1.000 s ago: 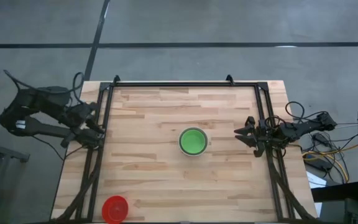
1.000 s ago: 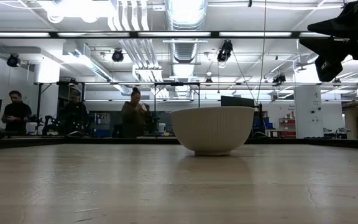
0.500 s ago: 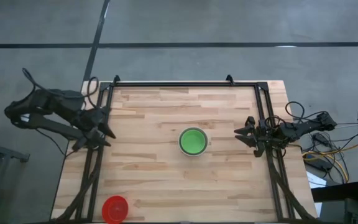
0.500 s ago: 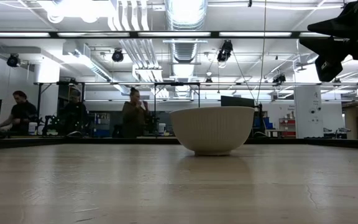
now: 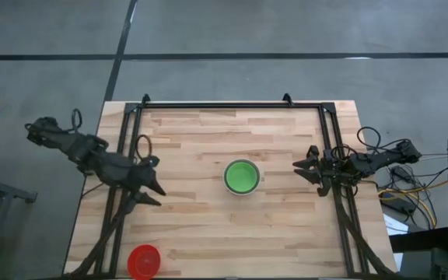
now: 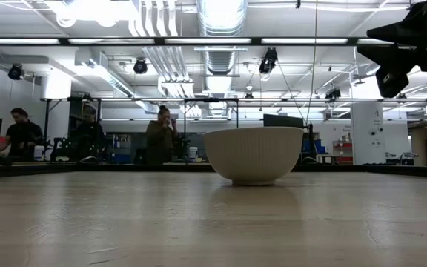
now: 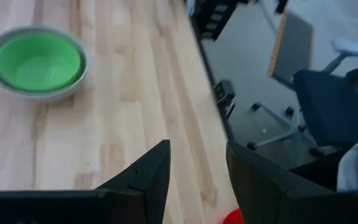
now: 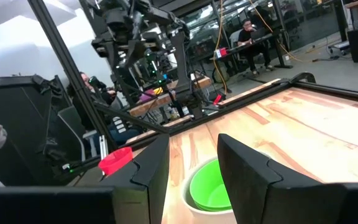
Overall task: Nest bowls inside each other
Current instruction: Stack the red bowl on top of the green bowl
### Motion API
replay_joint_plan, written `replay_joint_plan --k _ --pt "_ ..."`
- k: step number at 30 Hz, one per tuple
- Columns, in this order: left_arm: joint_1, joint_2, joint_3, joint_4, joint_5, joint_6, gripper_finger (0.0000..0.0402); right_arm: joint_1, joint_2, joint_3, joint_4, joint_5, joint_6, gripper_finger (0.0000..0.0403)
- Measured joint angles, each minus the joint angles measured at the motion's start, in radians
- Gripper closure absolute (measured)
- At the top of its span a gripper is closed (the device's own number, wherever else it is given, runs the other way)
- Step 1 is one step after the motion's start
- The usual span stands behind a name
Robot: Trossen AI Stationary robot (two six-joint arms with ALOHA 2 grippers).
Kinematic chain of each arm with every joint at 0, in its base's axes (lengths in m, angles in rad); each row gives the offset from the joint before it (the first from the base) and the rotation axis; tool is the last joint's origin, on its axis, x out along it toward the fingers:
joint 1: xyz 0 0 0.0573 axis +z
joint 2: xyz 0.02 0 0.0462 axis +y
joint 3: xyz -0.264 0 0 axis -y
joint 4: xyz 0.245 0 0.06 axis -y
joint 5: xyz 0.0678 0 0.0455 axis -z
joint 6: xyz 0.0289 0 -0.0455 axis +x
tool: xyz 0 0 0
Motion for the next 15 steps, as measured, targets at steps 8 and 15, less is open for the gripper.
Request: replay_joint_plan --k 8,15 --pt "-0.143 0.007 -0.110 0.138 -0.090 -0.087 0.0241 0.000 0.000 0.000 0.000 0.000 0.000 0.0271" --pt "-0.244 0.002 -0.210 0.267 -0.089 -0.035 0.0241 0.000 0.000 0.000 0.000 0.000 0.000 0.0271"
